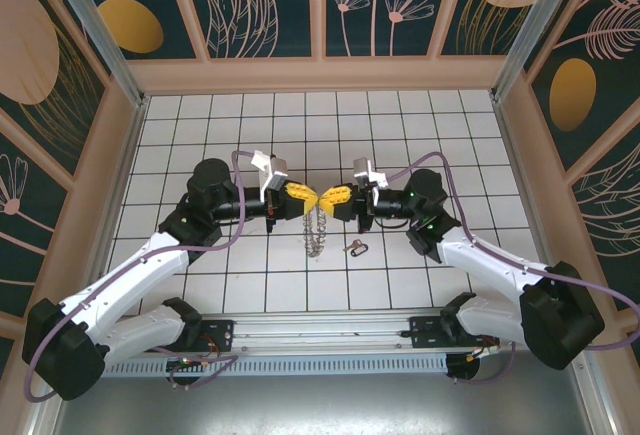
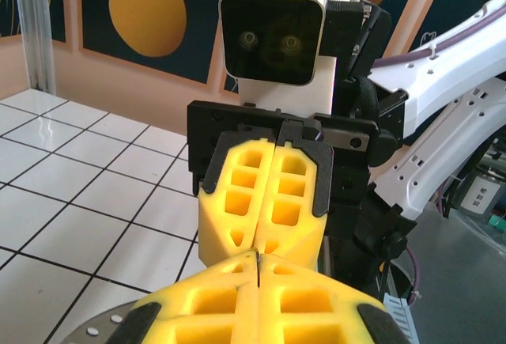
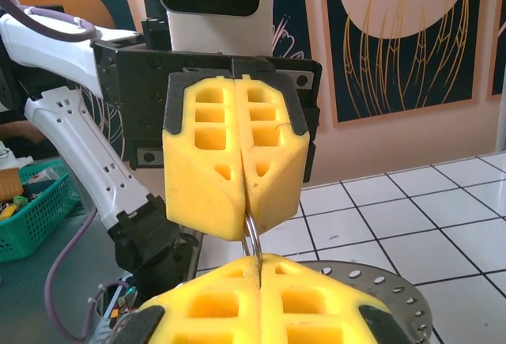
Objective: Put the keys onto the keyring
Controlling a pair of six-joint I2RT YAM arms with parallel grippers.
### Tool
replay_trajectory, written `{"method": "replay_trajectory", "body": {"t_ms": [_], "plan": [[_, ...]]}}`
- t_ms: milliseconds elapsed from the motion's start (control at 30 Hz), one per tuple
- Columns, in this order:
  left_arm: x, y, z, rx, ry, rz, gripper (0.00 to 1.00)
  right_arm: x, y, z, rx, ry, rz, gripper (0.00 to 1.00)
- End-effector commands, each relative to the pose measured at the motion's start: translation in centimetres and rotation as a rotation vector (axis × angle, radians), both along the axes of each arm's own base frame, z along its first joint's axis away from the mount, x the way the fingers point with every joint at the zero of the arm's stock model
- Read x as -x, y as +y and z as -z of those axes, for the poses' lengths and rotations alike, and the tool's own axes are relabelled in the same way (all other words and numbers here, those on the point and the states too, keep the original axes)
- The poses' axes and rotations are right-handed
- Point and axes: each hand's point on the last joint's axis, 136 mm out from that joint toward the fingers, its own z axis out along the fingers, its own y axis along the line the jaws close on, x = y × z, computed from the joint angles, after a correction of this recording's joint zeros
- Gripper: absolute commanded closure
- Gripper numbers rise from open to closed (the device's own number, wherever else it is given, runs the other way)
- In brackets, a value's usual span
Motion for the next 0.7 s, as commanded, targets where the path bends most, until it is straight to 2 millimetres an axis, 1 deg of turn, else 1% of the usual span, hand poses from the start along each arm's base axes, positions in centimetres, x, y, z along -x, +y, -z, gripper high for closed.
{"method": "replay_trajectory", "body": {"t_ms": [0, 67, 100, 200, 267, 367, 433, 467, 667], "plan": [[-0.1, -0.2, -0.7, -0.026, -0.039, 0.002, 1.0, -0.2, 0.1, -2.4, -0.023, -0.072, 0.026, 1.0], [-0.5, 0.1, 0.1, -0.087, -0.036, -0.025, 1.0, -0.6, 0.3, -2.4, 0.014, -0.069, 0.042, 1.0], [-0.7, 0.3, 0.4, -0.114, -0.04, -0.041, 0.95, -0.9, 0.3, -2.2, 0.039, -0.067, 0.053, 1.0], [-1.4, 1.0, 1.6, -0.207, -0.042, -0.096, 0.73, -1.5, 0.5, -2.1, 0.119, -0.058, 0.079, 1.0], [-2.0, 1.5, 1.9, -0.26, -0.055, -0.134, 0.67, -1.9, 0.6, -1.9, 0.172, -0.064, 0.106, 1.0], [-2.5, 1.9, 2.0, -0.309, -0.072, -0.165, 0.64, -2.2, 1.1, -1.2, 0.278, -0.092, 0.15, 1.0], [-2.8, 2.2, 2.7, -0.34, -0.071, -0.178, 0.63, -2.2, 1.6, -0.7, 0.341, -0.11, 0.168, 1.0], [-3.0, 2.1, 1.4, -0.331, -0.097, -0.187, 0.63, -2.2, 1.8, -0.5, 0.362, -0.116, 0.174, 1.0], [-2.8, 2.6, 1.1, -0.37, -0.112, -0.188, 0.63, -2.5, 2.4, -0.3, 0.441, -0.145, 0.218, 1.0]]}}
